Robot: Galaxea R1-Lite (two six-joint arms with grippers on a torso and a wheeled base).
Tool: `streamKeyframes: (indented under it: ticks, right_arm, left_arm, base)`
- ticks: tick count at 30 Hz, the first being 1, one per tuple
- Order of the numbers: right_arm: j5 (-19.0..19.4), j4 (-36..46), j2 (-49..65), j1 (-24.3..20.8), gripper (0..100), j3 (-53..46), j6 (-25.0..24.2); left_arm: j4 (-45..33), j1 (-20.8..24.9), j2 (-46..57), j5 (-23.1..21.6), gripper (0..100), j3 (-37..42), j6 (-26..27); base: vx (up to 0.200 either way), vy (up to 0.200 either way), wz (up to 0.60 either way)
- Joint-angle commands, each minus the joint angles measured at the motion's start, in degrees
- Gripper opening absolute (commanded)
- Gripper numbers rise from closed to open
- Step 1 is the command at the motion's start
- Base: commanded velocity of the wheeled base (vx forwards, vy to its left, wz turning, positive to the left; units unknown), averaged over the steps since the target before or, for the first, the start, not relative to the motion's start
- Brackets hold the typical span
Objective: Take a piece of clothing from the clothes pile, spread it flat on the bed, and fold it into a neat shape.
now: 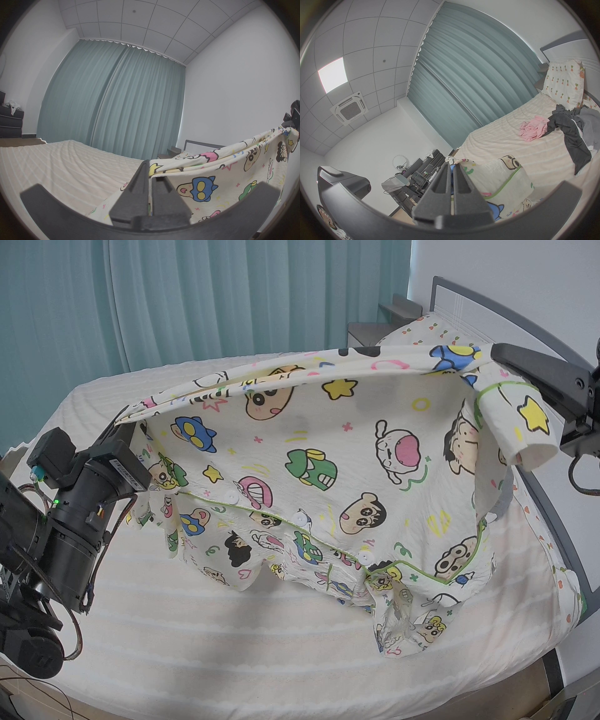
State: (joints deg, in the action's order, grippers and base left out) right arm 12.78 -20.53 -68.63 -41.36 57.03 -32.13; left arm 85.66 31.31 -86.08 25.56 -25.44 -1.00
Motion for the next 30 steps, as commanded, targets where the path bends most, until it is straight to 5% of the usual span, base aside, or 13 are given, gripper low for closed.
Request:
streamKeyframes:
  ticks: [1,30]
  right_arm:
    - [0.41,-0.04,-0.54,-0.03,0,0.28,-0.03]
    - [1.99,-0.04,-1.86,-0.12,0,0.10,0.05]
  left_arm:
    - [0.03,-0.02,0.74,0.10,0,0.22,-0.06]
    - [-0.06,-0.02,1.18,0.10,0,1.97,0.12]
  base:
    - [0.000,0.200,0.00]
    - [0.000,0.200,0.00]
